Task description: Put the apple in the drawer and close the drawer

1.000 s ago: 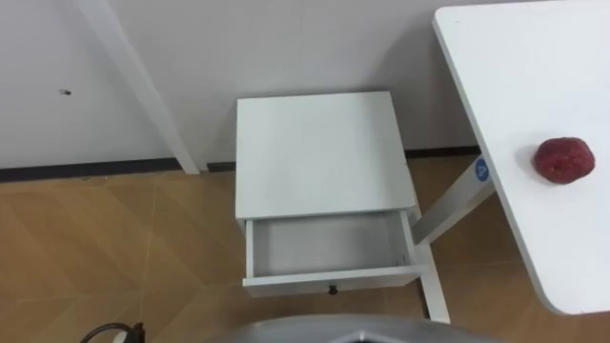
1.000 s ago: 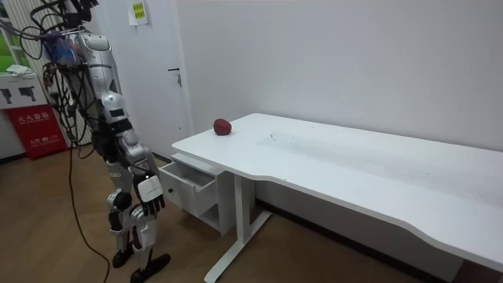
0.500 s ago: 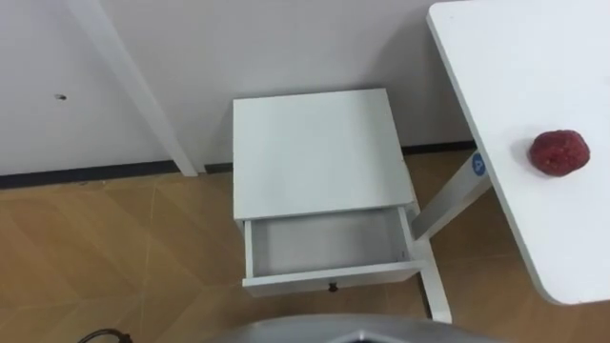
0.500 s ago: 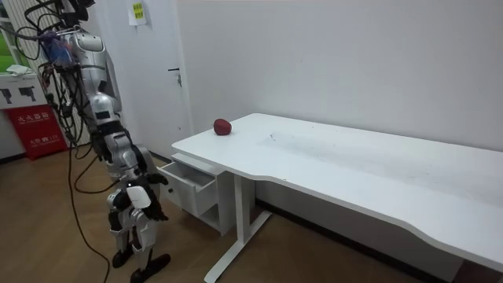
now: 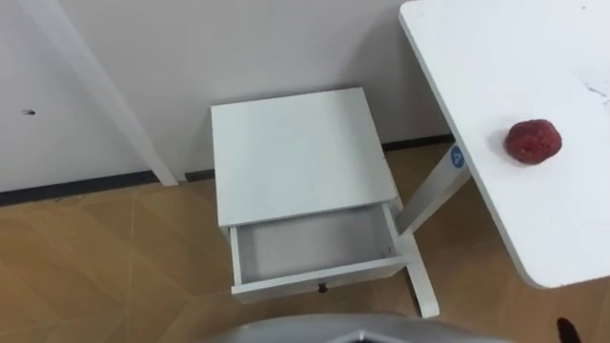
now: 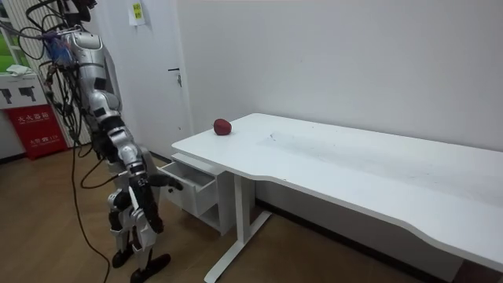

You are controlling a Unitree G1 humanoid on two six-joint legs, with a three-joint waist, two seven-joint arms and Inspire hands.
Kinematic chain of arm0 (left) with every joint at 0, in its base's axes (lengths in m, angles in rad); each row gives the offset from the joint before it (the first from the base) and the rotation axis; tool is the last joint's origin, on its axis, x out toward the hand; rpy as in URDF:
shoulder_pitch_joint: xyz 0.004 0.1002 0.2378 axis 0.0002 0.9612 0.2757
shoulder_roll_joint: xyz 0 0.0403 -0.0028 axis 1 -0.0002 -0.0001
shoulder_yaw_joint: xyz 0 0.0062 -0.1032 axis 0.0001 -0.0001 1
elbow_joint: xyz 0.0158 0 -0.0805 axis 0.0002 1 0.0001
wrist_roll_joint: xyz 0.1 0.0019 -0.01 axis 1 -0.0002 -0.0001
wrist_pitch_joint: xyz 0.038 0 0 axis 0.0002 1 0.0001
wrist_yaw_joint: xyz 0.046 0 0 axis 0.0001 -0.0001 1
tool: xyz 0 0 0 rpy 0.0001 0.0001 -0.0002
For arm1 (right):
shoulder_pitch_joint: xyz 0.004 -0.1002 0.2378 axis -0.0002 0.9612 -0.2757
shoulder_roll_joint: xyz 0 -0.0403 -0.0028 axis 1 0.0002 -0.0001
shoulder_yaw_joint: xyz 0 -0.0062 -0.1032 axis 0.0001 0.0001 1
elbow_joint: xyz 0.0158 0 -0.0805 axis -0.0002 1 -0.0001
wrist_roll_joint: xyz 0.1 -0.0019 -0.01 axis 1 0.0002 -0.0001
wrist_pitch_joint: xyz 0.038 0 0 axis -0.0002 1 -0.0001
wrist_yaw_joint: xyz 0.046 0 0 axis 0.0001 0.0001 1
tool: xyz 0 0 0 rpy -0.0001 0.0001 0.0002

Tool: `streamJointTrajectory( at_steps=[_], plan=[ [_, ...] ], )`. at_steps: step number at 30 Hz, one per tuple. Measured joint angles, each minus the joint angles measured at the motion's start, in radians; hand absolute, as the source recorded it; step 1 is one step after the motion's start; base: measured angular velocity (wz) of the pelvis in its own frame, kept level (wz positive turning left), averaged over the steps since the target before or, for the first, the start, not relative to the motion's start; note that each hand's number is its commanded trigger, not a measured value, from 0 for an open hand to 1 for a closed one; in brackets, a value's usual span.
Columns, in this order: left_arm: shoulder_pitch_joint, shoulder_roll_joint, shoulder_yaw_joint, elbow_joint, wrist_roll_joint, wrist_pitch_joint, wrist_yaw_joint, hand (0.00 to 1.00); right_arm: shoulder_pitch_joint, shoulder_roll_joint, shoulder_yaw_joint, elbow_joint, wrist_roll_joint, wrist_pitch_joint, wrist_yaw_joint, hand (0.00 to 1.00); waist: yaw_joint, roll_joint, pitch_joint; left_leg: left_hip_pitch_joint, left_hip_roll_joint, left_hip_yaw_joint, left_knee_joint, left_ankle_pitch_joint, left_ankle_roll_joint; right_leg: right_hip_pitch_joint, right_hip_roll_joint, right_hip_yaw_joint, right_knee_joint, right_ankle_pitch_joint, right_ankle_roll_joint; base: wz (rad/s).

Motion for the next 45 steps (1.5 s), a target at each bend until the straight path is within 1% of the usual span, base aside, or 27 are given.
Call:
streamJointTrajectory(
  at_steps=[1,2,4,5,6,8,10,11,13,14,16,18,19,20,21,23,25,27,29,30,34,36,38,41,43,44,45],
  plan=[
    [0.000,0.005,0.000,-0.008,0.001,-0.006,0.000,0.00,-0.006,-0.012,0.000,-0.008,0.002,-0.012,-0.022,0.00,0.001,-0.001,-0.0013,-0.005,0.002,0.013,0.001,0.000,0.000,-0.010,0.002,0.011,0.003,0.000,0.000,-0.20],
    [-0.001,0.008,0.000,-0.009,0.000,-0.009,0.000,0.00,-0.012,-0.017,0.000,-0.018,0.005,-0.015,-0.034,0.00,0.001,-0.002,-0.0005,-0.006,0.002,0.015,0.002,0.000,0.000,-0.012,0.002,0.013,0.004,0.000,0.000,-0.16],
    [-0.004,0.011,-0.002,-0.016,-0.001,-0.015,0.000,0.00,-0.019,-0.023,-0.002,-0.107,0.023,-0.035,-0.092,0.00,0.001,-0.003,-0.0004,-0.012,0.005,0.018,0.018,-0.009,0.001,-0.017,0.002,0.018,0.011,-0.001,0.001,-0.08],
    [-0.004,0.010,-0.001,-0.020,-0.001,-0.015,0.000,0.00,-0.020,-0.023,-0.007,-0.136,0.022,-0.038,-0.112,0.00,0.000,-0.004,-0.0009,-0.013,0.004,0.018,0.018,-0.009,0.001,-0.021,0.002,0.019,0.017,-0.002,0.002,-0.09],
    [-0.004,0.009,-0.001,-0.033,-0.001,-0.016,0.000,0.00,-0.020,-0.025,-0.010,-0.206,0.019,-0.045,-0.158,0.00,0.000,-0.002,0.0006,-0.016,0.003,0.022,0.018,-0.009,0.002,-0.028,0.002,0.023,0.022,-0.003,0.002,-0.07],
    [-0.003,0.011,-0.001,-0.045,-0.001,-0.017,0.000,0.00,-0.021,-0.036,-0.009,-0.287,0.012,-0.063,-0.210,0.00,0.000,-0.002,-0.0003,-0.015,0.003,0.024,0.018,-0.010,0.003,-0.028,0.002,0.024,0.022,-0.003,0.003,-0.03],
    [0.002,0.010,-0.003,-0.071,-0.001,-0.018,0.000,0.00,-0.024,-0.052,-0.008,-0.381,-0.005,-0.086,-0.272,0.00,0.002,-0.002,0.0009,-0.015,0.004,0.024,0.016,-0.010,0.003,-0.028,0.003,0.024,0.021,-0.003,0.002,0.00],
    [0.004,0.009,-0.003,-0.074,-0.001,-0.019,0.000,0.00,-0.023,-0.052,-0.008,-0.418,-0.017,-0.092,-0.292,0.00,0.002,-0.002,0.0008,-0.015,0.004,0.024,0.015,-0.010,0.003,-0.028,0.004,0.024,0.022,-0.003,0.002,0.00],
    [0.004,0.009,-0.006,-0.079,-0.001,-0.024,0.004,0.00,-0.026,-0.061,-0.006,-0.537,-0.058,-0.117,-0.342,0.00,0.002,-0.001,0.0007,-0.017,0.004,0.024,0.014,-0.010,0.003,-0.030,0.005,0.025,0.020,-0.003,0.002,0.00],
    [0.006,0.009,-0.009,-0.079,-0.001,-0.028,0.007,0.00,-0.027,-0.063,-0.004,-0.562,-0.076,-0.121,-0.358,0.00,0.003,-0.001,0.0005,-0.017,0.004,0.023,0.013,-0.010,0.003,-0.030,0.005,0.025,0.021,-0.003,0.002,0.00],
    [0.017,0.009,-0.032,-0.078,-0.001,-0.042,0.015,0.00,-0.019,-0.063,0.046,-0.690,-0.159,-0.141,-0.425,0.00,0.007,-0.002,-0.0002,-0.029,0.004,0.023,0.015,-0.010,0.003,-0.044,0.005,0.025,0.035,-0.003,0.002,0.00],
    [0.020,0.009,-0.061,-0.078,0.000,-0.043,0.014,0.00,-0.019,-0.064,0.077,-0.763,-0.220,-0.152,-0.451,0.00,0.011,-0.003,0.0003,-0.040,0.004,0.022,0.020,-0.010,0.003,-0.054,0.004,0.023,0.036,-0.002,0.002,0.00],
    [0.021,0.009,-0.079,-0.079,0.000,-0.044,0.013,0.00,-0.018,-0.064,0.083,-0.798,-0.251,-0.158,-0.461,0.00,0.017,-0.002,-0.0006,-0.041,0.004,0.020,0.021,-0.010,0.003,-0.053,0.004,0.022,0.035,-0.002,0.002,0.04],
    [0.021,0.009,-0.085,-0.080,0.000,-0.046,0.011,0.00,-0.017,-0.064,0.086,-0.818,-0.271,-0.159,-0.471,0.00,0.021,-0.004,0.0003,-0.041,0.005,0.019,0.022,-0.010,0.003,-0.052,0.004,0.020,0.034,-0.002,0.002,0.08],
    [0.020,0.009,-0.101,-0.083,0.000,-0.047,0.011,0.00,-0.017,-0.066,0.105,-0.850,-0.346,-0.163,-0.486,0.00,0.024,-0.004,0.0003,-0.043,0.005,0.015,0.024,-0.010,0.003,-0.050,0.003,0.016,0.033,-0.002,0.002,0.13],
    [0.017,0.009,-0.122,-0.086,-0.001,-0.048,0.011,0.00,-0.009,-0.066,0.140,-0.906,-0.461,-0.165,-0.489,0.00,0.025,-0.003,0.0011,-0.050,0.004,0.004,0.027,-0.010,0.003,-0.050,0.001,0.006,0.031,-0.002,0.002,0.13],
    [0.014,0.009,-0.159,-0.086,0.000,-0.049,0.010,0.00,-0.007,-0.071,0.194,-0.980,-0.605,-0.164,-0.497,0.00,0.028,-0.005,0.0028,-0.050,0.005,0.000,0.032,-0.010,0.003,-0.050,0.001,0.003,0.034,-0.002,0.002,0.05],
    [0.011,0.009,-0.179,-0.087,0.000,-0.050,0.009,0.00,-0.007,-0.082,0.220,-1.014,-0.663,-0.164,-0.496,0.00,0.029,-0.005,0.0031,-0.051,0.005,-0.007,0.033,-0.010,0.003,-0.047,0.000,-0.003,0.032,-0.002,0.002,0.09],
    [0.012,0.009,-0.183,-0.090,0.006,-0.050,0.002,0.00,-0.007,-0.095,0.235,-1.029,-0.711,-0.163,-0.494,0.00,0.033,-0.009,0.0042,-0.052,0.005,-0.010,0.035,-0.010,0.003,-0.046,0.000,-0.005,0.030,-0.003,0.001,0.04],
    [0.012,0.009,-0.183,-0.092,0.009,-0.050,-0.006,0.00,-0.008,-0.106,0.238,-1.031,-0.732,-0.163,-0.493,0.00,0.043,-0.011,0.0048,-0.052,0.005,-0.011,0.035,-0.010,0.003,-0.046,0.000,-0.005,0.027,-0.003,0.001,0.00],
    [0.014,0.009,-0.185,-0.101,0.019,-0.050,-0.031,0.00,-0.011,-0.147,0.249,-1.041,-0.750,-0.161,-0.472,0.00,0.056,-0.013,0.0048,-0.052,0.005,-0.011,0.034,-0.010,0.003,-0.043,0.000,-0.007,0.021,-0.003,0.001,0.00],
    [0.016,0.009,-0.187,-0.101,0.020,-0.050,-0.038,0.00,-0.015,-0.157,0.267,-1.041,-0.769,-0.161,-0.458,0.00,0.056,-0.016,0.0046,-0.052,0.006,-0.011,0.034,-0.010,0.003,-0.042,0.000,-0.007,0.021,-0.002,0.001,0.00],
    [0.016,0.009,-0.187,-0.102,0.021,-0.050,-0.050,0.00,-0.015,-0.159,0.271,-1.041,-0.773,-0.158,-0.424,0.00,0.057,-0.021,0.0048,-0.050,0.006,-0.011,0.034,-0.010,0.003,-0.038,0.000,-0.008,0.022,-0.002,0.001,0.00],
    [0.017,0.010,-0.187,-0.109,0.021,-0.046,-0.058,0.00,-0.015,-0.159,0.290,-1.041,-0.772,-0.150,-0.370,0.00,0.058,-0.032,0.0106,-0.046,0.006,-0.012,0.035,-0.010,0.003,-0.031,0.000,-0.009,0.018,-0.002,0.001,0.00],
    [0.019,0.010,-0.187,-0.126,0.021,-0.044,-0.058,0.00,-0.015,-0.164,0.319,-1.041,-0.773,-0.132,-0.326,0.00,0.059,-0.036,0.0121,-0.047,0.007,-0.013,0.036,-0.010,0.003,-0.031,0.000,-0.009,0.017,-0.001,0.000,0.00],
    [0.019,0.010,-0.187,-0.128,0.021,-0.044,-0.058,0.00,-0.015,-0.164,0.323,-1.041,-0.774,-0.127,-0.314,0.00,0.059,-0.038,0.0120,-0.047,0.007,-0.013,0.036,-0.010,0.003,-0.031,0.000,-0.009,0.017,-0.001,0.000,0.00],
    [0.019,0.010,-0.187,-0.128,0.021,-0.044,-0.058,0.00,-0.014,-0.164,0.335,-1.040,-0.776,-0.123,-0.293,0.00,0.059,-0.041,0.0102,-0.047,0.008,-0.013,0.037,-0.010,0.003,-0.031,0.000,-0.010,0.016,0.000,0.000,0.00]
  ],
)
